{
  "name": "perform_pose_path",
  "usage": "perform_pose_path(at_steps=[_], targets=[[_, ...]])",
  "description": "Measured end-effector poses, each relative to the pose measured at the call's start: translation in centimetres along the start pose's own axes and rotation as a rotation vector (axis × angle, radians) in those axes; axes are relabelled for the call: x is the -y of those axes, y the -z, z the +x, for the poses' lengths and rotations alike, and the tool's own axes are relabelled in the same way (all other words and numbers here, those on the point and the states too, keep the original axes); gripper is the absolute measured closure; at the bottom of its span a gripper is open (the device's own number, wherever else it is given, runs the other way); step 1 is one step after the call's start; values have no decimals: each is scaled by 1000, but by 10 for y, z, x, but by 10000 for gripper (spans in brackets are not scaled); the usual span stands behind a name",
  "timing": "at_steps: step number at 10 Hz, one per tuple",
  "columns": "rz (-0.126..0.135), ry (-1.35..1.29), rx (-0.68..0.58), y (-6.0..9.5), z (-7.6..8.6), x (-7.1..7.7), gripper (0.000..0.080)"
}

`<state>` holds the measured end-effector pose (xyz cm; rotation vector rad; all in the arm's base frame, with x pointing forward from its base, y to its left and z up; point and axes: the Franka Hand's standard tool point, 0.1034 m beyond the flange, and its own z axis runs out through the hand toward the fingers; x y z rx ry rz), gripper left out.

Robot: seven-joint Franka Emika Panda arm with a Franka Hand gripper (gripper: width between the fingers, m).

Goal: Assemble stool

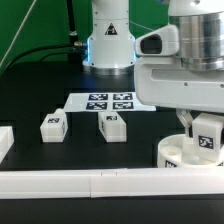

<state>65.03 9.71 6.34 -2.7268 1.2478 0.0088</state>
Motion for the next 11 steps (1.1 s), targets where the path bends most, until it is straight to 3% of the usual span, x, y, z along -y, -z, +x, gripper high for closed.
perform_pose_path(at_steps=[1,5,8,9,10,11], targets=[[16,-124,-3,0,-1,-3,464],[15,-309,7,0,-1,-4,464],[43,-719,65,-2,-7,-5,463],[79,-895,80,-3,-8,-5,463],[132,-989,77,-3,-7,-8,463],[141,-1054,86,-3,-10,-8,463]])
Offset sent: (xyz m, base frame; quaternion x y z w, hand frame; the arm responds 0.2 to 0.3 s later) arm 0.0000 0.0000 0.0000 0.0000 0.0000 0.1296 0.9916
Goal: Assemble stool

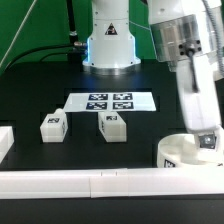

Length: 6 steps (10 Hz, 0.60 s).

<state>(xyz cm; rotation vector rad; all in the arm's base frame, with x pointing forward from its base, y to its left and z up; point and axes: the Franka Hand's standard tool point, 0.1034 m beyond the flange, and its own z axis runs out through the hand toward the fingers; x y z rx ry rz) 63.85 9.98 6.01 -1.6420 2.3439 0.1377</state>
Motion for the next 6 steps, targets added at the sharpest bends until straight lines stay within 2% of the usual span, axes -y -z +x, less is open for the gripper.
perform_pose_path(at_steps=[2,3,4,5,6], targets=[[-1,26,1,-1,0,-1,461],[-1,48,2,-1,-1,-1,289],[-2,50,3,-1,-2,-1,179],[-25,198,9,5,-7,-2,159],[-34,339,24,16,-15,-1,159]])
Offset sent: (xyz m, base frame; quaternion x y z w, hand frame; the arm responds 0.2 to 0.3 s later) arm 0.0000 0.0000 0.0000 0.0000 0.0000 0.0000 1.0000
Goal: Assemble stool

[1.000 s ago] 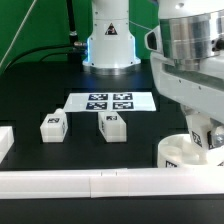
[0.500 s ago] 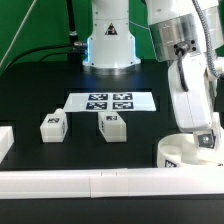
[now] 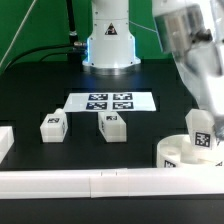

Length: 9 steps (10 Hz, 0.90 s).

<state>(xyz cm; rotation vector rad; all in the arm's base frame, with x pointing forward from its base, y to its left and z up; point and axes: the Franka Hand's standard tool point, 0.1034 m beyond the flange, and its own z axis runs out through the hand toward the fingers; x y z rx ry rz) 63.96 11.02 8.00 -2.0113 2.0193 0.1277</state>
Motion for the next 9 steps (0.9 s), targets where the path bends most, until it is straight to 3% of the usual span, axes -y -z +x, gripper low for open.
perform_pose_path(at_steps=[2,5,6,7,8,9], targets=[[-2,174,13,14,-7,3,151],[-5,379,12,11,-6,1,150],[-26,479,17,12,-8,-1,150],[-118,639,37,19,-17,-9,150],[-152,774,39,24,-22,-7,150],[-159,870,40,23,-22,-8,150]])
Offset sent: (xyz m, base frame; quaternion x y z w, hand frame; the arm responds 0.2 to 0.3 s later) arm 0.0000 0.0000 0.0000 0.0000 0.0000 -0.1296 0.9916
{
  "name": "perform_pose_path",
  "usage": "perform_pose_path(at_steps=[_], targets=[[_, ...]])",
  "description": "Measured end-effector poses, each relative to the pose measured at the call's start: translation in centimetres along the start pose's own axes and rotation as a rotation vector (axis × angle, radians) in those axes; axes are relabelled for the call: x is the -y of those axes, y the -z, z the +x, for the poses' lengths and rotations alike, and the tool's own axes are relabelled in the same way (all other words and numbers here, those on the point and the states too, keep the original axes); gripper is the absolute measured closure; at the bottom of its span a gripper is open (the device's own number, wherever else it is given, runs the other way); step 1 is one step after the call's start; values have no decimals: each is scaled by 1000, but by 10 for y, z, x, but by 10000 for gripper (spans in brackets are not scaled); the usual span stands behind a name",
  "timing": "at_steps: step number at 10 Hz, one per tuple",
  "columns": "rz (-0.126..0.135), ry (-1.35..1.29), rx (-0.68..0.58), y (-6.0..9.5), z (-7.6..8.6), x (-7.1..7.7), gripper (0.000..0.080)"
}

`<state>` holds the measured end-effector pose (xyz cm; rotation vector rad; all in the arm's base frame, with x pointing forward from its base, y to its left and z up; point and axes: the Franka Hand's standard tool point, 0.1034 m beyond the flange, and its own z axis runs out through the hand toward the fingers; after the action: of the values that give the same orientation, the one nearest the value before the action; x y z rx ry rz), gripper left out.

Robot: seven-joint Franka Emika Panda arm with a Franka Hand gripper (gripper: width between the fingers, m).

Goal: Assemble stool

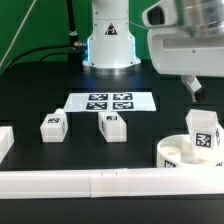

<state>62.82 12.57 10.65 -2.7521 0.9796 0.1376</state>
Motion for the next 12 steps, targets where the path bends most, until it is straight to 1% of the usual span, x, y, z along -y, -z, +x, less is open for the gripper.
perform_pose_path(at_steps=[1,5,7,8,9,12], targets=[[-6,79,-2,-1,0,0,150],[-6,367,-3,0,2,-3,150],[-70,775,-38,4,12,-8,150],[-105,943,-38,-1,14,-9,150],[-111,1027,-29,-6,13,-9,150],[-117,1203,-20,-6,16,-11,150]])
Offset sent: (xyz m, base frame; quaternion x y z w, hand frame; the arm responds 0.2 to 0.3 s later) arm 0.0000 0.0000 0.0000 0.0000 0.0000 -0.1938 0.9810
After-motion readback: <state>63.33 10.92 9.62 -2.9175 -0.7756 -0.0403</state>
